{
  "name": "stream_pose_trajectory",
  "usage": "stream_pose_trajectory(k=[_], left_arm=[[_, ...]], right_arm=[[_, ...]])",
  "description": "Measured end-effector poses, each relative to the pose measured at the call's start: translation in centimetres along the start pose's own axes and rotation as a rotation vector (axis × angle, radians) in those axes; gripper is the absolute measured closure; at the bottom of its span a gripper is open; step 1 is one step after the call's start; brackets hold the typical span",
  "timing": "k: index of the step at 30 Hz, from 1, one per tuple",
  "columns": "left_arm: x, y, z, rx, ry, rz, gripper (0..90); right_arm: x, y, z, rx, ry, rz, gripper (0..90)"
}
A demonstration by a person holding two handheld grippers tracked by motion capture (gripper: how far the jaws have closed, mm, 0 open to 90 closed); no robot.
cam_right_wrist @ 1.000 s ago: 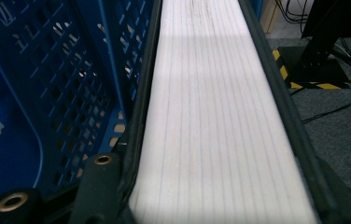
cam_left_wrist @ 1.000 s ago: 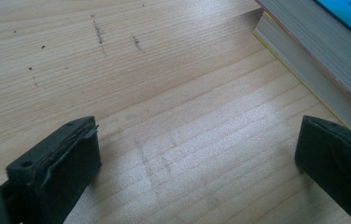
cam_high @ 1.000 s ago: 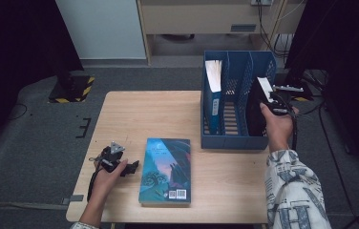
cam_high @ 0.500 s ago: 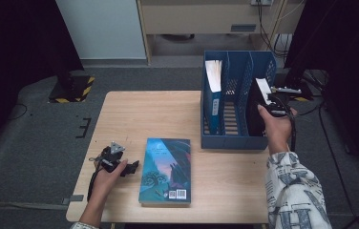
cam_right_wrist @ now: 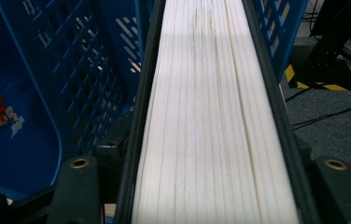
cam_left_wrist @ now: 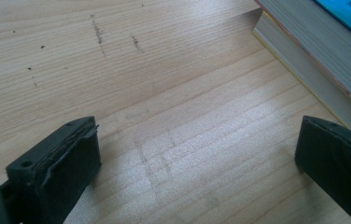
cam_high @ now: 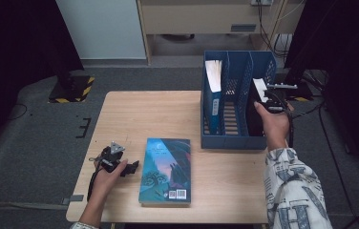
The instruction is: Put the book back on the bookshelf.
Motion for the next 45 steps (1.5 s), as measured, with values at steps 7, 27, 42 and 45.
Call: stream_pose_trajectory(k=[7,27,42,45], left_arm=[[0.0,0.0,0.0,-0.001,0.0,-0.001,0.0],[-0.1,0.1,0.1,0.0,-0.004,0.004,0.0],[-0.1,0.1,0.1,0.001,-0.005,0.004,0.0],[-0.1,0.1,0.1,0.0,-0.005,0.004,0.0]], right_arm=[[0.2,0.5,0.3,0.008,-0.012,0.007,36.9],[0.2,0.4,0.0,0.004,-0.017,-0.002,46.3],[-0.3,0.8,-0.7,-0.023,-0.037,0.022,53.1],[-0.2,1.0,-0.7,-0.029,-0.037,0.023,53.1]])
Point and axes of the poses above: each handheld gripper's, and its own axes: z roughly forward along the jaws, y roughly out of its top, x roughly to its left, the point moved 8 cm from there along z, roughly forward along the jaws, and after that the axes turned 13 degrees about z, right-handed, at the moved point
